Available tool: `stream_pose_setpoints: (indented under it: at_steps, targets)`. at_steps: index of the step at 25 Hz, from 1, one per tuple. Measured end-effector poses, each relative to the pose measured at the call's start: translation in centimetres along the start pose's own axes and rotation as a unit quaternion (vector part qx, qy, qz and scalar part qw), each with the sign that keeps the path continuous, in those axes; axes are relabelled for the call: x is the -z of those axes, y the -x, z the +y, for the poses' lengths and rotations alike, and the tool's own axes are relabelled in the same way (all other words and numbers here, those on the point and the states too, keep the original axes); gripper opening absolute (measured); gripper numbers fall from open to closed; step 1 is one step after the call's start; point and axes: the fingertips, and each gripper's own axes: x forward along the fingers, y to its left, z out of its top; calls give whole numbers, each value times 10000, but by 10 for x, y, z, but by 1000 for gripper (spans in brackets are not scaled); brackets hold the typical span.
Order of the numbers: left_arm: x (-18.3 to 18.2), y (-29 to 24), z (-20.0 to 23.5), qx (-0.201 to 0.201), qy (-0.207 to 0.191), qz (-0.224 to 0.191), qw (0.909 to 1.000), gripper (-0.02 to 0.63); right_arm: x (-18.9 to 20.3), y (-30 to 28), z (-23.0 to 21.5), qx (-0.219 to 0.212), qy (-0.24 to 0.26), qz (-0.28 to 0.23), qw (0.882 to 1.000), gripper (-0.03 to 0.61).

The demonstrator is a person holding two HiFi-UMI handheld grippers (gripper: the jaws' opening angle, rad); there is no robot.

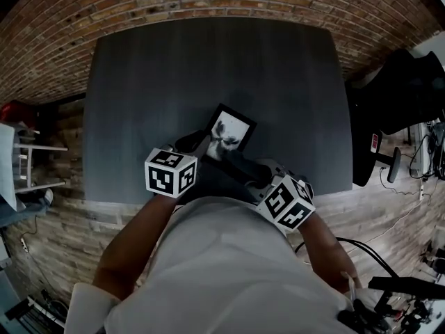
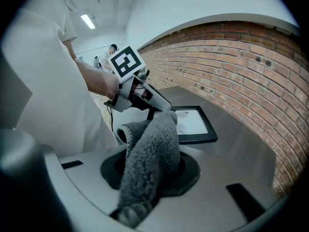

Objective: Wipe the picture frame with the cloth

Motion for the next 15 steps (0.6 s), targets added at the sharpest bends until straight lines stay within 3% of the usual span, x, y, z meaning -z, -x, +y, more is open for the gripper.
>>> stream_pose_setpoints:
  at_steps: [9,15]
  targets:
    - [-2,-7,-9,-324,201,-184,9991,77,-18,-4,15,-117,499,60,9987,81]
    - [-4,-8,-23,-260,188,-279,9991,76,-13,-7,16,-182,462,122,9987,81]
